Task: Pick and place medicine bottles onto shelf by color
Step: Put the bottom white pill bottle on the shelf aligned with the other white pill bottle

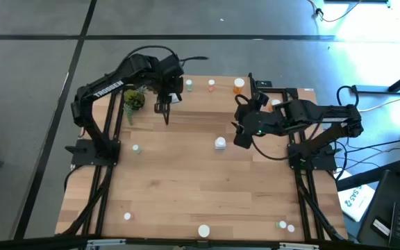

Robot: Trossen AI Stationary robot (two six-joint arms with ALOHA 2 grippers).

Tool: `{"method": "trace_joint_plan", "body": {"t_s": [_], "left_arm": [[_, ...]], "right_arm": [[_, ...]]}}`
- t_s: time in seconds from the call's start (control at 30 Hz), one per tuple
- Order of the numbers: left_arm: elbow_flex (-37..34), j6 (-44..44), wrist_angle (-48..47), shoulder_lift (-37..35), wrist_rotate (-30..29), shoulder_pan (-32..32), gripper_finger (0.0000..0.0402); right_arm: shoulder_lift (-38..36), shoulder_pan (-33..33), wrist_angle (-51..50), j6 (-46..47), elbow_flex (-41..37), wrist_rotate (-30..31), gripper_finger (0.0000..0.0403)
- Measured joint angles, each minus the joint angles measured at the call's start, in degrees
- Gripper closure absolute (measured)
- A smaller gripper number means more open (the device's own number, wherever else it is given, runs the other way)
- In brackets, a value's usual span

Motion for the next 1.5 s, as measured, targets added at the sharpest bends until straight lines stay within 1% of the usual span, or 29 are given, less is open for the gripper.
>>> {"method": "trace_joint_plan", "body": {"t_s": [0.13,0.27,0.33,0.43,0.5,0.77,0.9,1.03,1.43,1.5], "left_arm": [[-0.3,2.8,0.8,0.7,-0.3,0.4,0.0239],[-0.3,3.8,0.8,2.2,-0.3,0.7,0.0239],[-0.3,4.5,0.8,3.5,-0.3,1.1,0.0239],[-0.4,4.6,0.6,5.5,-1.8,1.1,0.0239],[-0.4,5.1,0.5,6.1,-2.5,1.4,0.0239],[-0.4,5.9,0.2,7.3,-3.1,4.2,0.0239],[-0.4,5.8,0.2,7.3,-3.1,5.3,0.0239],[-0.4,6.1,0.2,7.3,-1.6,5.5,0.0239],[-0.4,6.1,0.2,7.3,-1.5,5.5,0.0239],[-0.4,6.1,0.2,7.3,-0.4,5.5,0.0239]], "right_arm": [[0.0,-1.4,1.6,0.0,-1.9,-2.5,0.0139],[-0.2,-2.0,4.1,-0.9,-1.9,-4.8,0.0139],[-0.3,-2.0,5.1,-1.1,-1.9,-3.9,0.0139],[-0.5,-2.0,5.4,-1.2,-1.9,0.1,0.0139],[-0.5,-2.0,5.4,-0.8,-1.9,1.6,0.0139],[-0.5,-2.3,5.4,-1.1,-1.9,1.3,0.0139],[-0.5,-2.3,5.6,-3.2,-1.9,1.2,0.0139],[-0.5,-2.3,5.6,-3.9,-1.9,1.2,0.0139],[-0.5,-2.3,5.6,-3.9,-1.9,1.2,0.0139],[-0.5,-2.3,5.6,-3.9,-1.9,1.2,0.0139]]}}
